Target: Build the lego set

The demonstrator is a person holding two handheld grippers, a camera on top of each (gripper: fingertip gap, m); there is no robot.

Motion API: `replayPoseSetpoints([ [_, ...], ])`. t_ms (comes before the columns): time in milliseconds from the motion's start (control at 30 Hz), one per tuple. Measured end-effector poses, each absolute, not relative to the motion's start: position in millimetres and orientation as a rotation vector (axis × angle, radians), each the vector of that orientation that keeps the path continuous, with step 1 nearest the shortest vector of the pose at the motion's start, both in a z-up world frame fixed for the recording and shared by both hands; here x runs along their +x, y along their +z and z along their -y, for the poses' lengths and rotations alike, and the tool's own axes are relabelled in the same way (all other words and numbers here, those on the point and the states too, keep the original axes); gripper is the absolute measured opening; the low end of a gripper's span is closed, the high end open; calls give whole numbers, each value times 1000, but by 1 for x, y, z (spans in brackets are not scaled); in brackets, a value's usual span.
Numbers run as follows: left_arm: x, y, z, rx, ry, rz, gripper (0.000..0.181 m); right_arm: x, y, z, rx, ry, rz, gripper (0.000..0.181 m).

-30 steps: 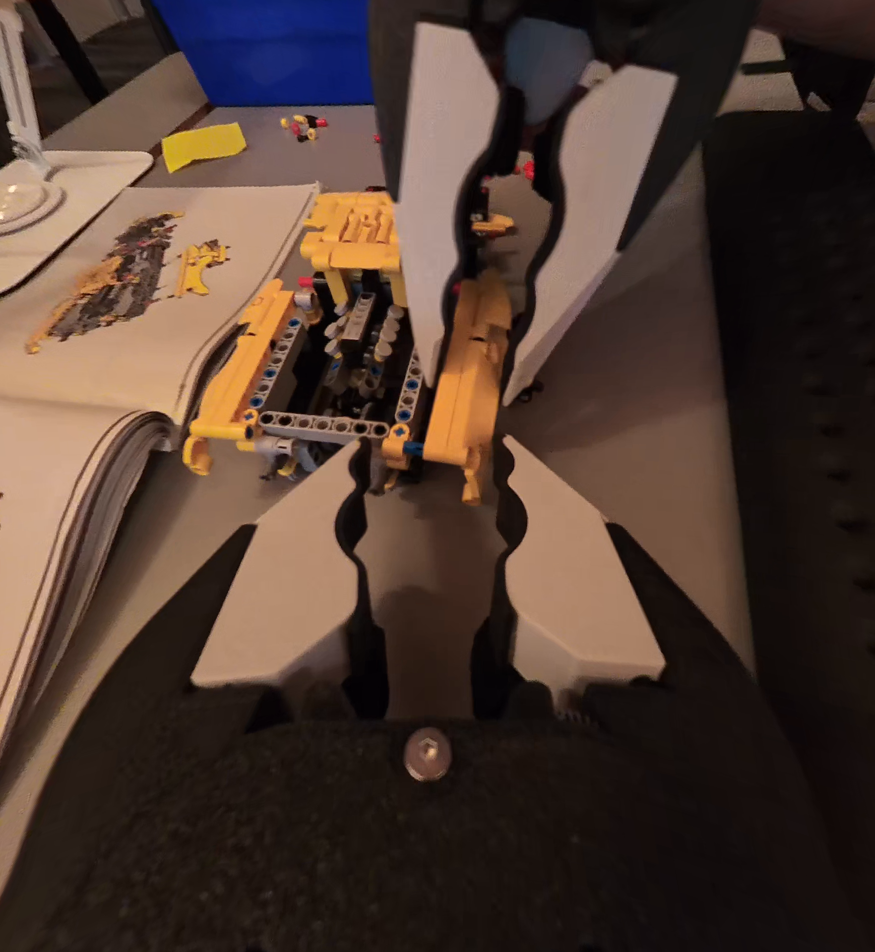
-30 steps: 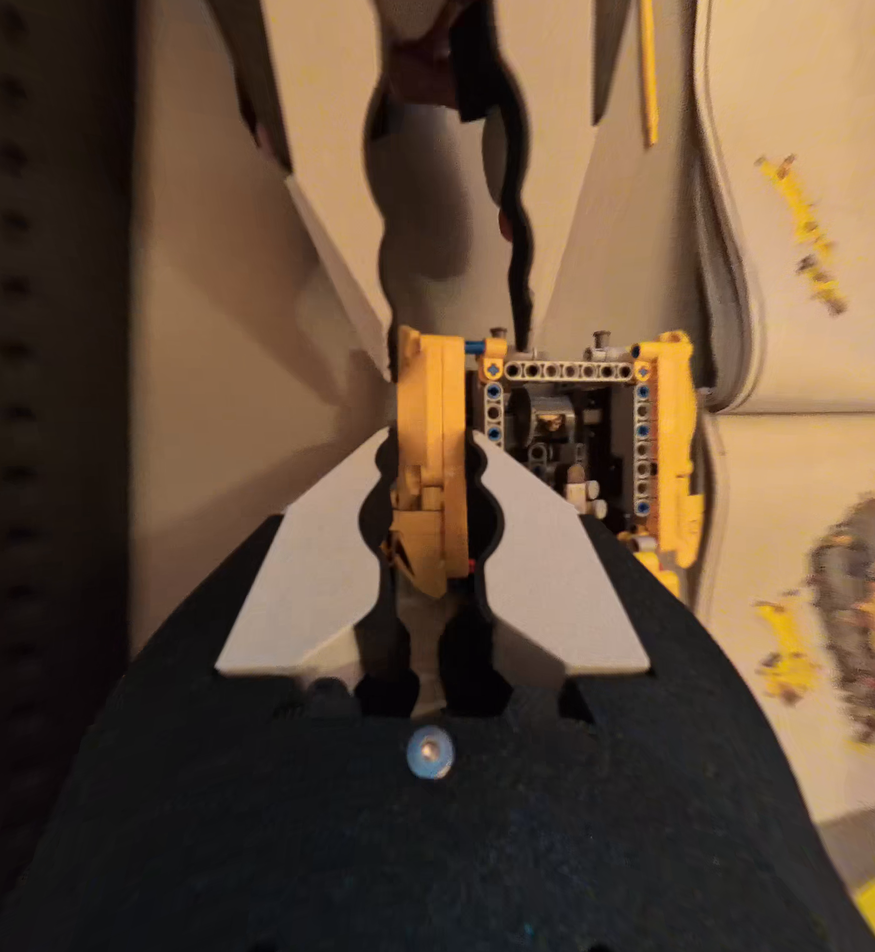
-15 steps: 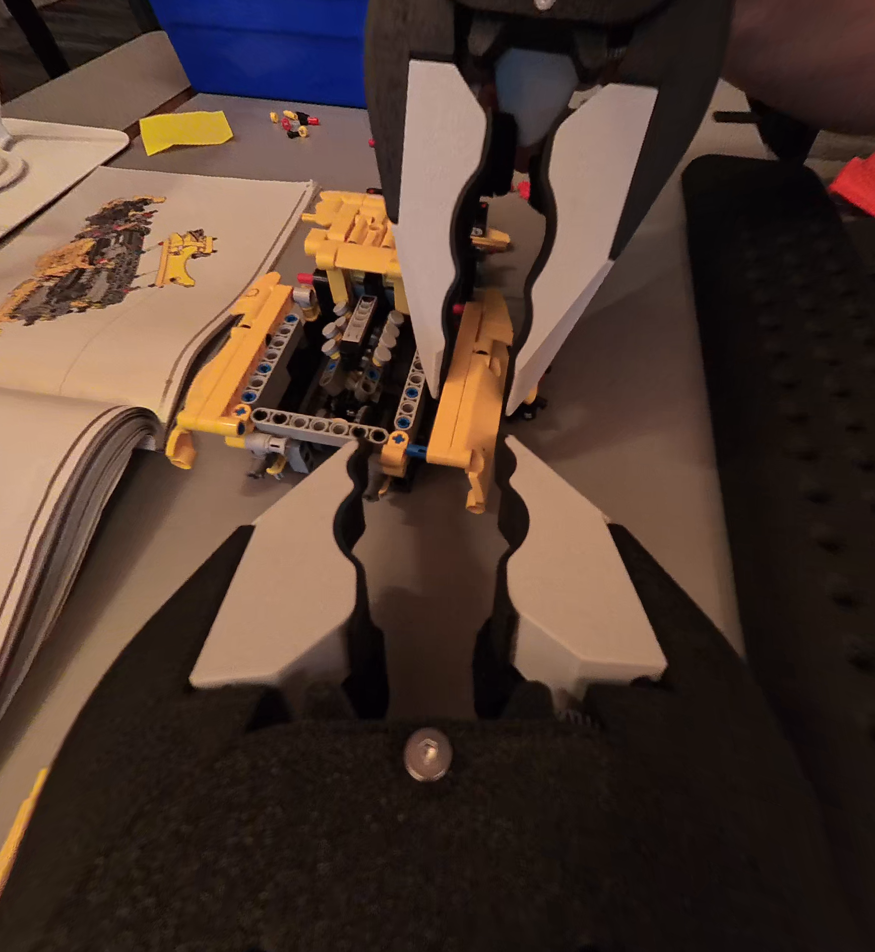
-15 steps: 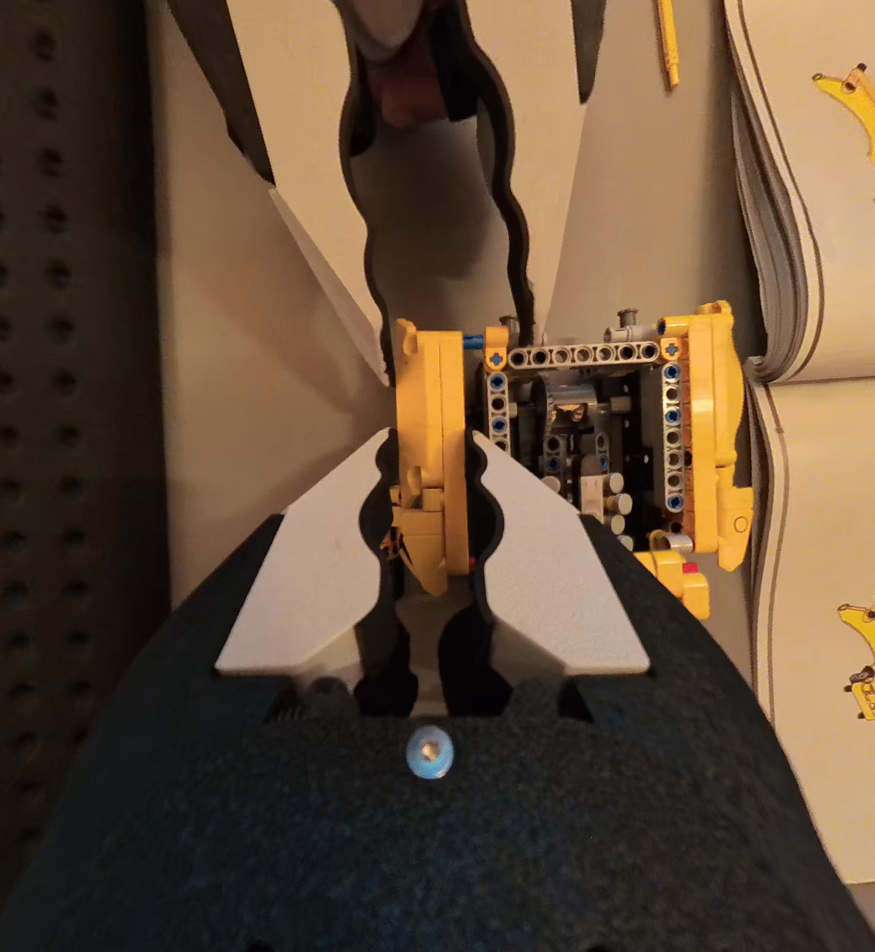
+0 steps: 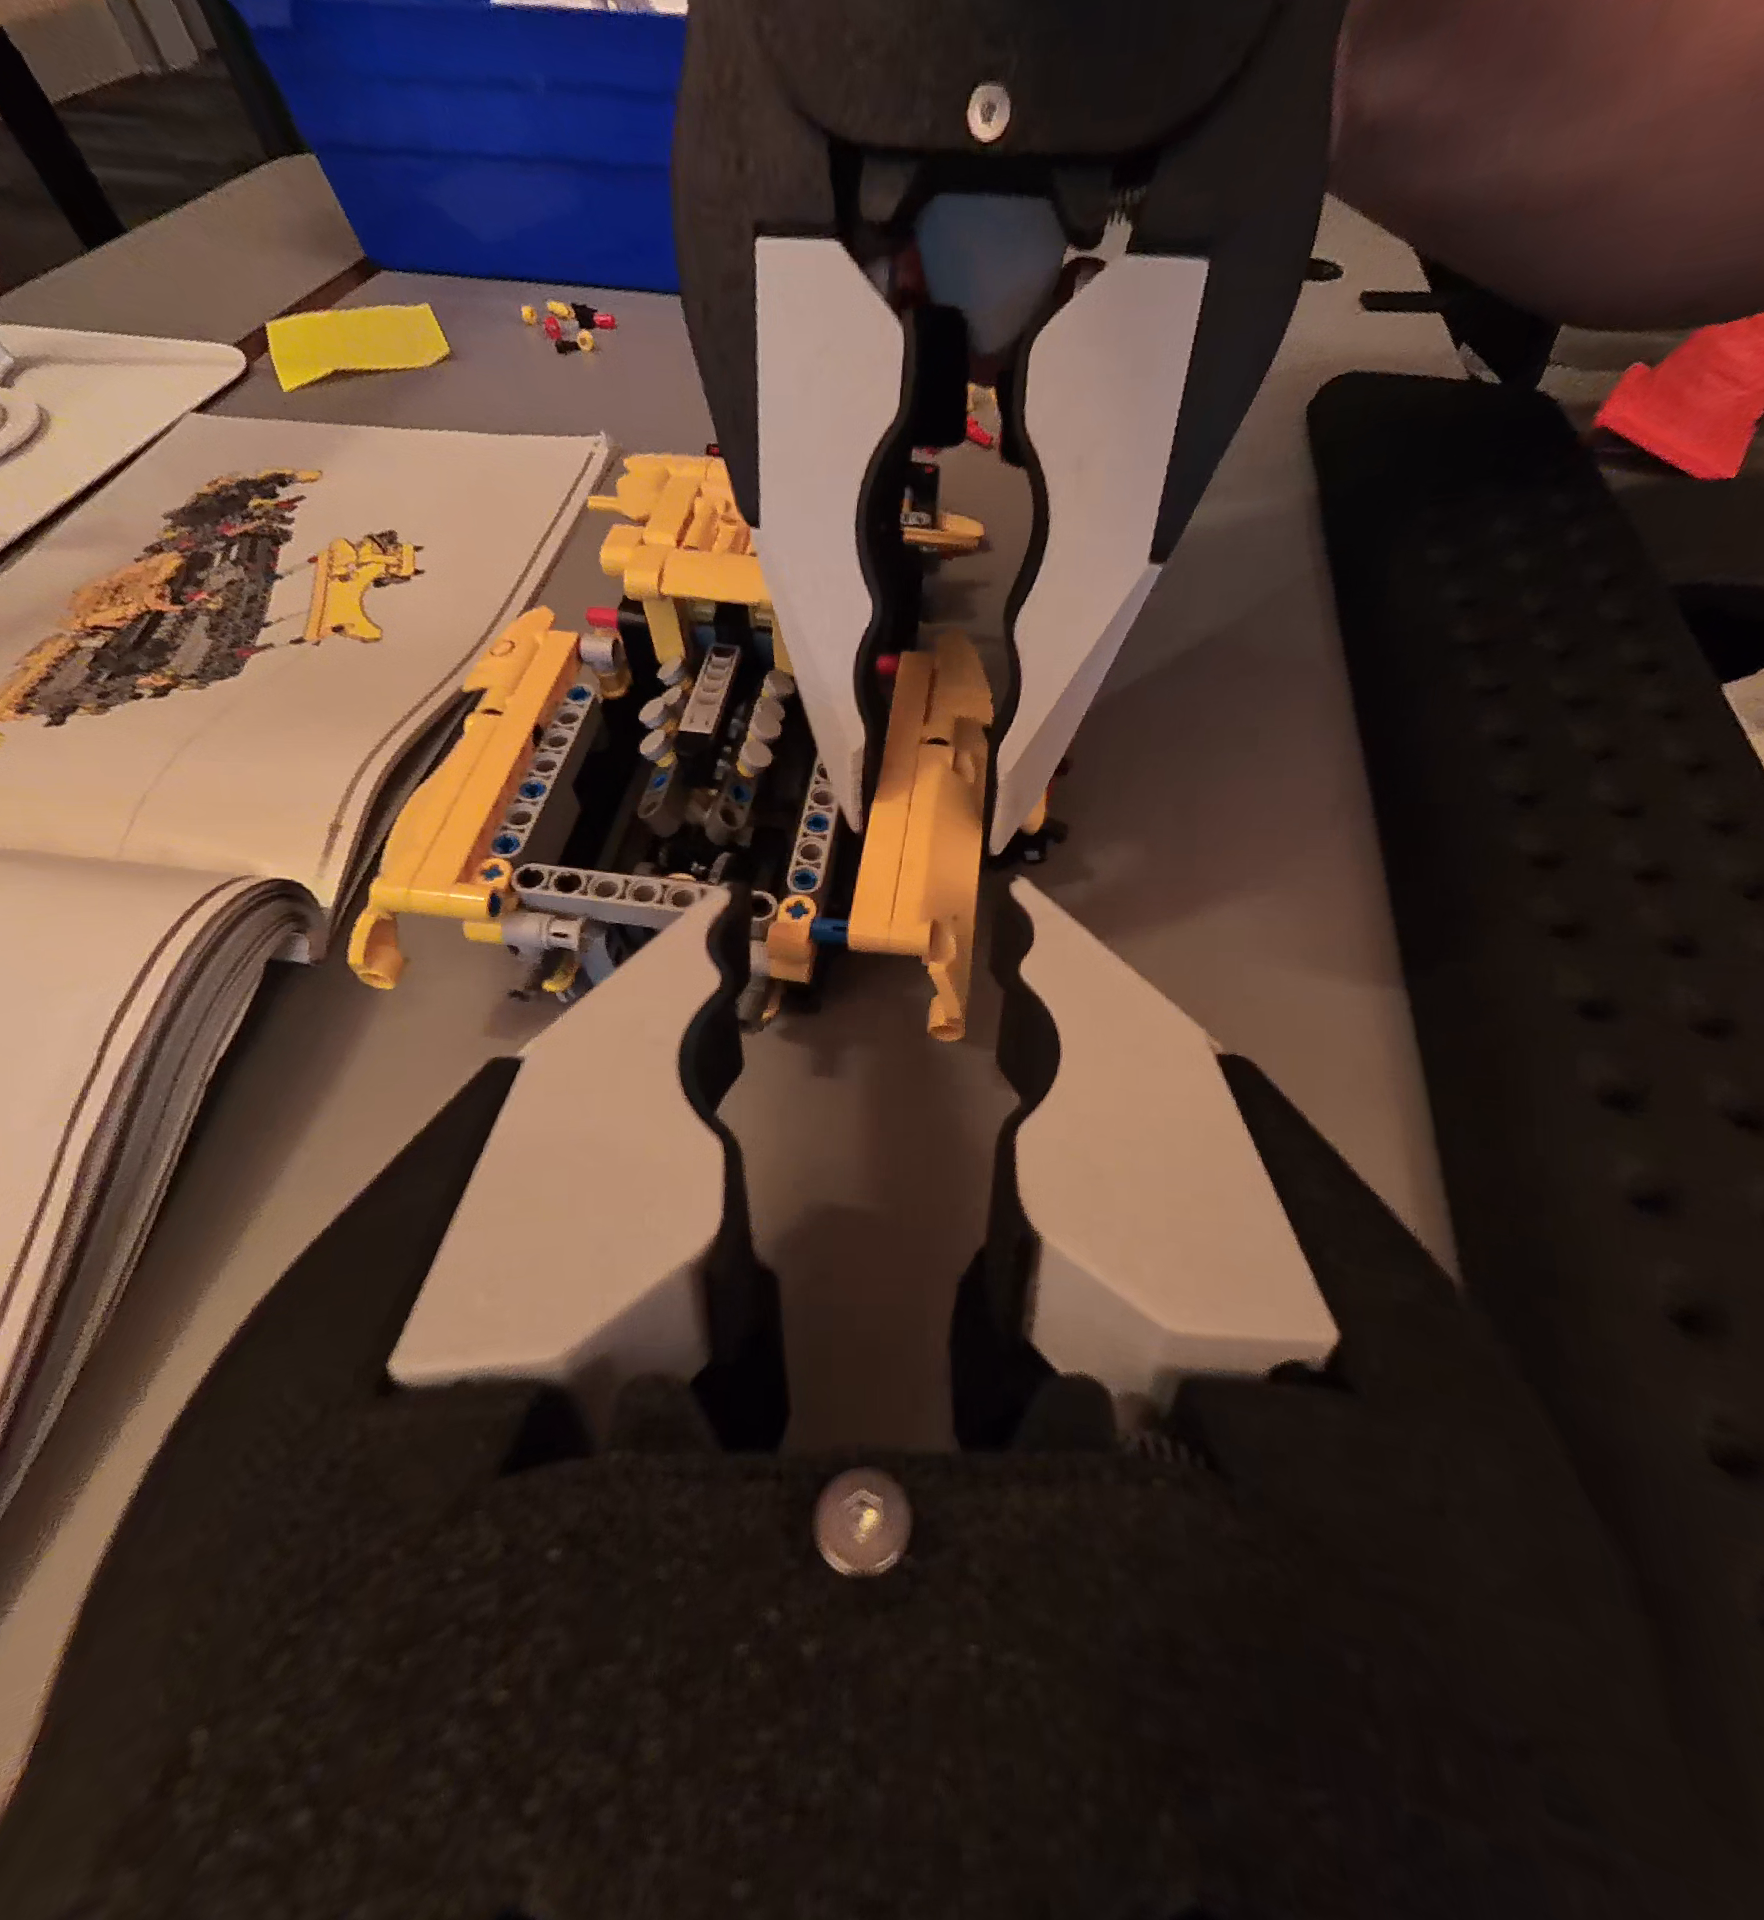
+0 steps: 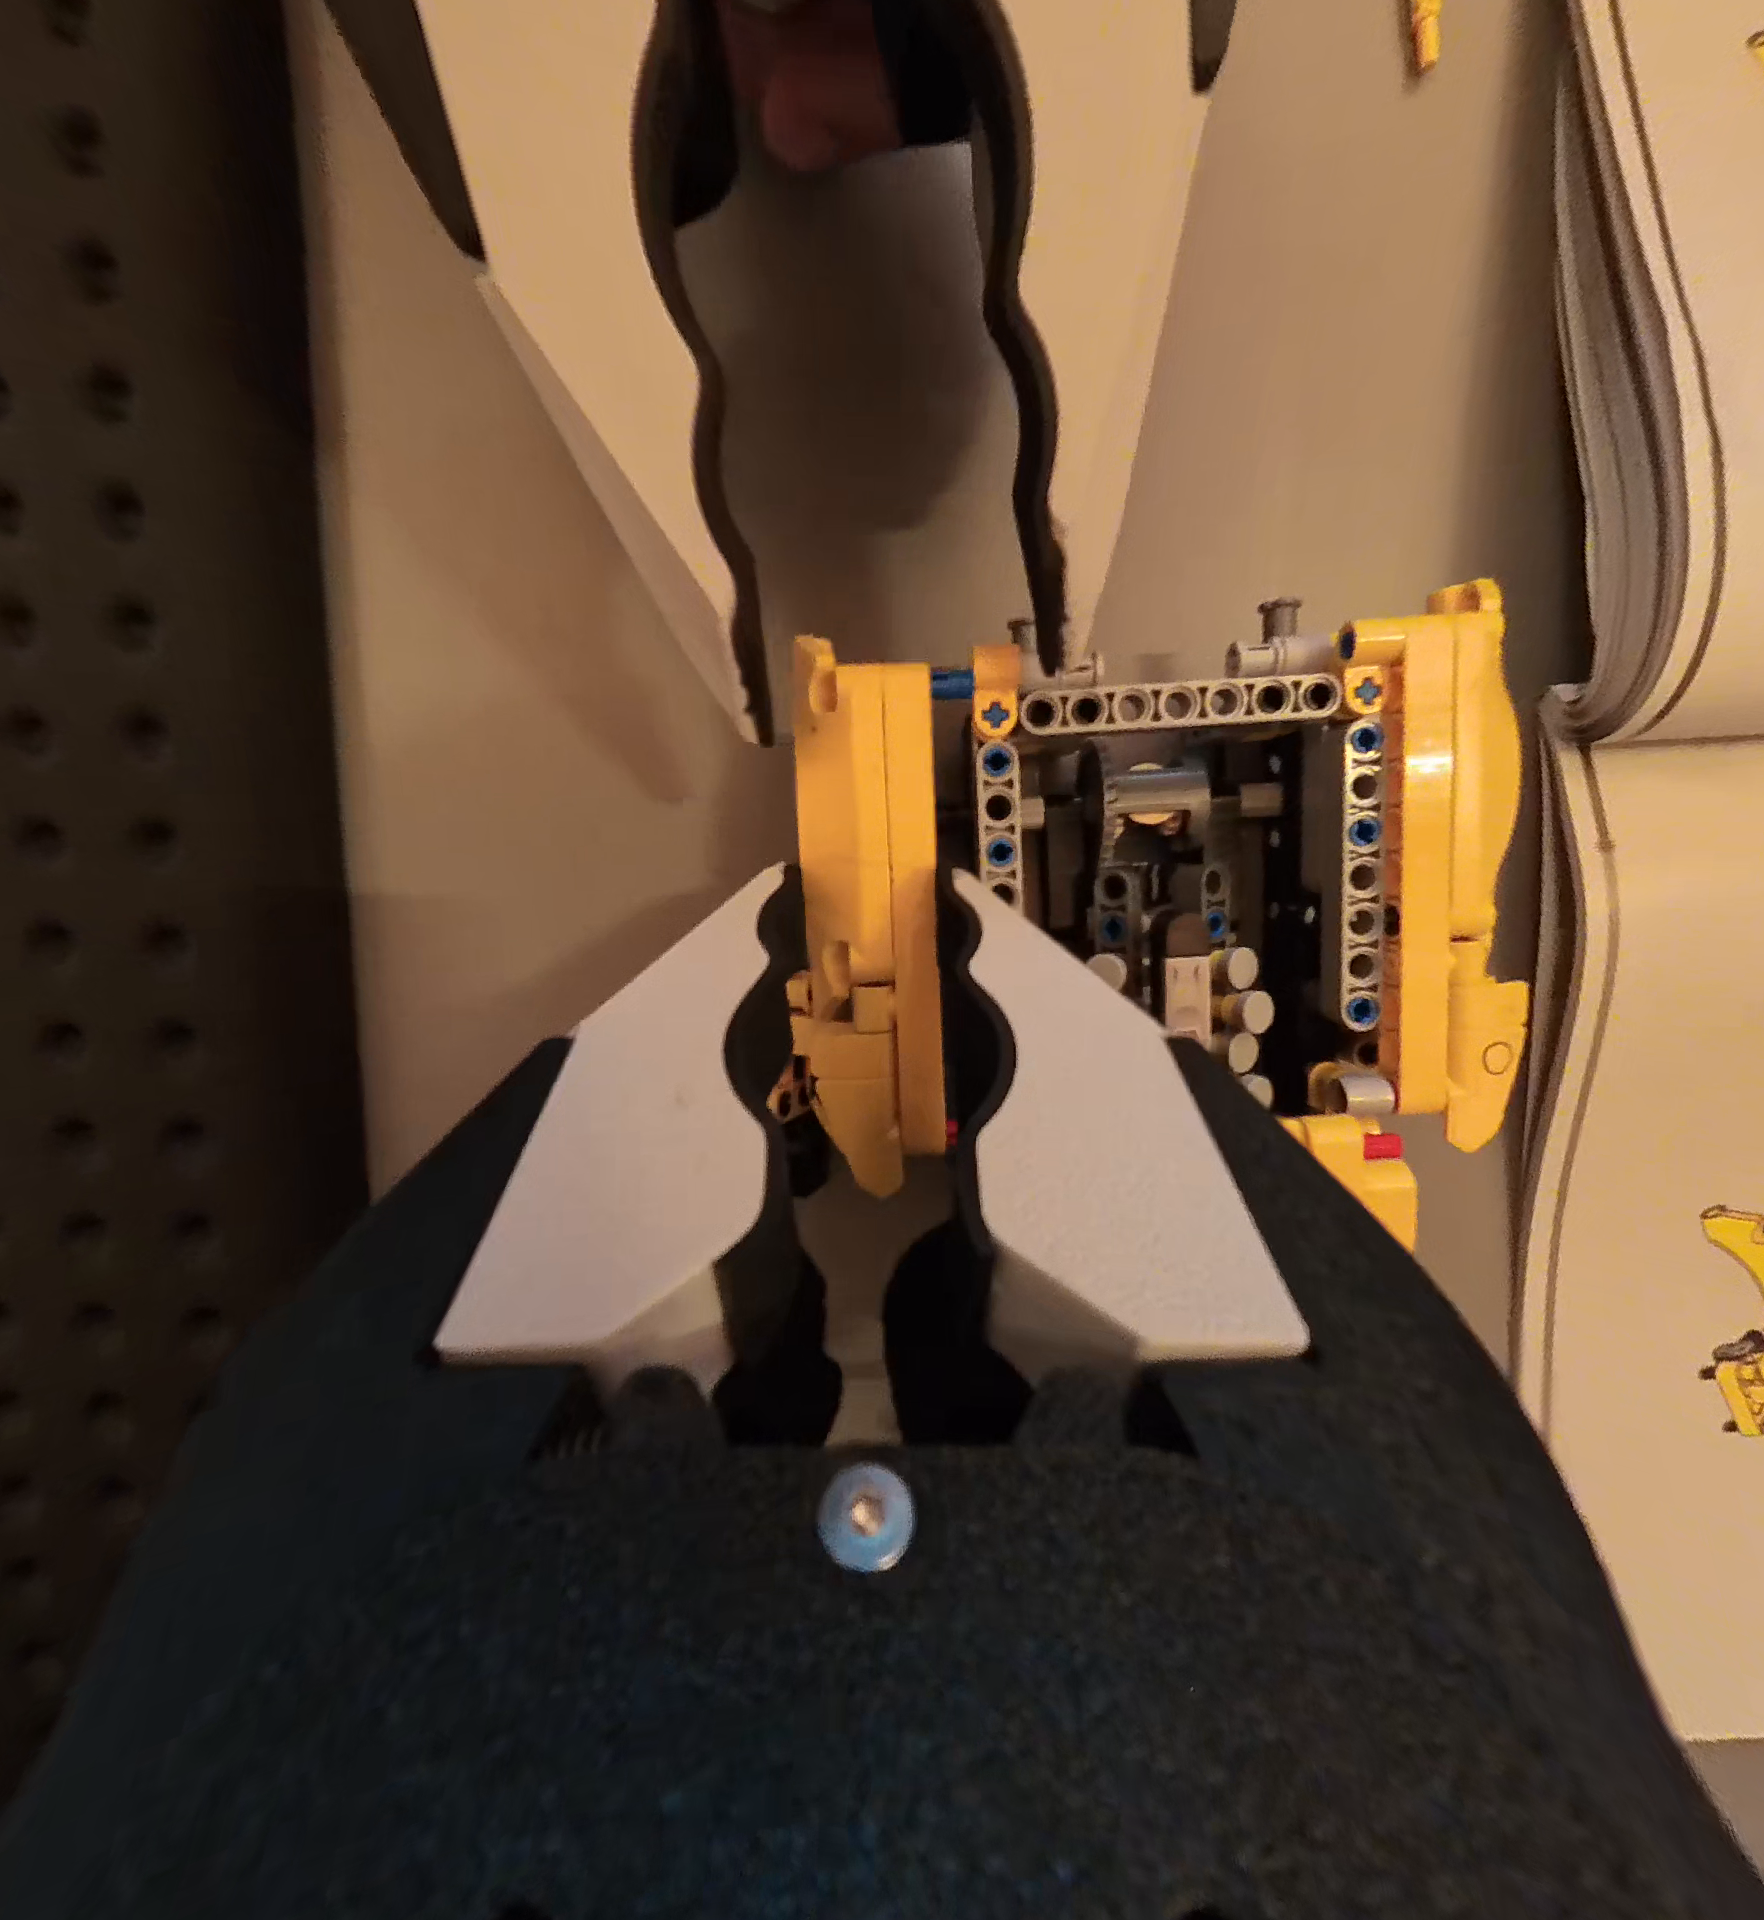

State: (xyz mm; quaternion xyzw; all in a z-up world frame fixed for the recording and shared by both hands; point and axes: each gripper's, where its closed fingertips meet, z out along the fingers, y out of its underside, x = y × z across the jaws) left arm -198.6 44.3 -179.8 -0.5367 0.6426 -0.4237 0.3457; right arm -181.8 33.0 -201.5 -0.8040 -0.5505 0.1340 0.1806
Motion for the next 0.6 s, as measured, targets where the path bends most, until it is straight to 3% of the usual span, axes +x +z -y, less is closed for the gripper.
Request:
replayPoseSetpoints([
  [233,-198,-190,-47,-1459,-1106,-1707,47,-186,-203,-33,-2285,399,1575,24],
  [333,-198,-190,-47,-1465,-1124,-1714,38,-186,-204,-34,-2288,401,1571,24],
  [600,-196,-191,-50,-1430,-1073,-1754,43,-181,-204,-34,-2302,398,1564,24],
])
